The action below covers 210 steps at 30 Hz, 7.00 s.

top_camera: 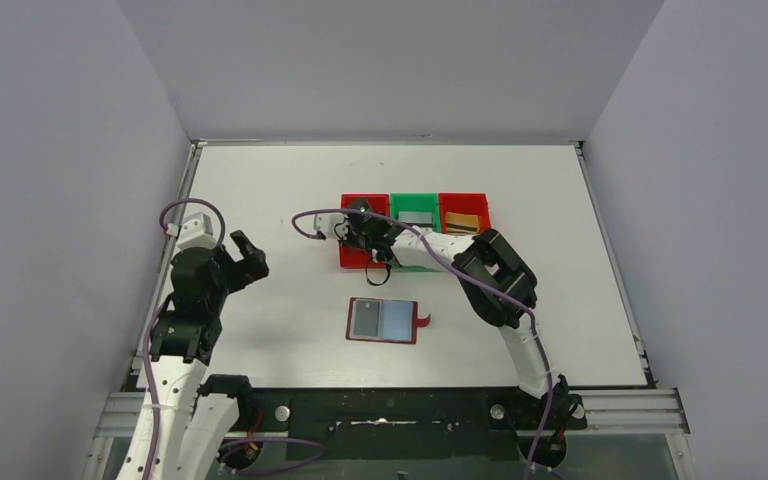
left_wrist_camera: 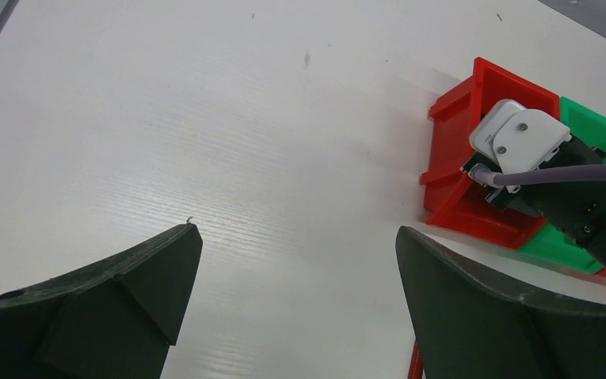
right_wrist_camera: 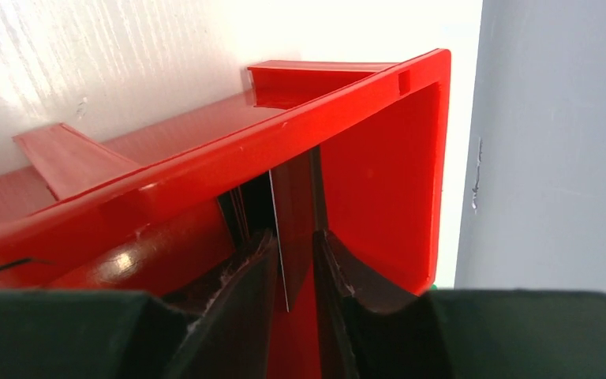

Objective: Take the credit cards out of the card holder

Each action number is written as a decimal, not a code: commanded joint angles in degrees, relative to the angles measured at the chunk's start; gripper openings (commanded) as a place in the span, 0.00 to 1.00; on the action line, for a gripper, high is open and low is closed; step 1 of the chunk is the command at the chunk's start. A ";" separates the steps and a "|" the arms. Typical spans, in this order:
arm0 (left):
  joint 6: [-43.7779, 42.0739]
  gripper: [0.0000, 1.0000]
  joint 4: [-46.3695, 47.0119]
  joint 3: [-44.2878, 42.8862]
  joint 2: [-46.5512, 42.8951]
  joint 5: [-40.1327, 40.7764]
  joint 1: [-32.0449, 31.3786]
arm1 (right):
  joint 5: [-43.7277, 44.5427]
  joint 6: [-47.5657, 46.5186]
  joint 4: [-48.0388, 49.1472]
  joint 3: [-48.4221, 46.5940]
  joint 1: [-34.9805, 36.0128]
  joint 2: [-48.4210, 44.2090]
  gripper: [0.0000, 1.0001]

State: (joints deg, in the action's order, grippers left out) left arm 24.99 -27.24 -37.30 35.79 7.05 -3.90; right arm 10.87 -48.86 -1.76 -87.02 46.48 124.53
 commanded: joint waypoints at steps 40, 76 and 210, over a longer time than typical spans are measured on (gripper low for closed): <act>-0.03 0.97 2.15 0.56 2.73 -3.20 0.74 | 9.11 85.24 -5.72 23.46 6.51 -35.88 0.66; -0.04 0.97 2.50 0.91 4.69 -4.05 0.65 | 22.08 112.43 -23.26 19.30 23.79 -15.13 0.48; 19.13 0.19 46.96 11.55 43.45 -32.22 -35.47 | 14.60 115.75 20.51 62.06 18.69 -48.88 0.22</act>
State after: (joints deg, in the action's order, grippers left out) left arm 44.64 16.97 -23.97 79.96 -24.69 -39.07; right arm 22.41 67.75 19.00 -24.40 64.93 76.49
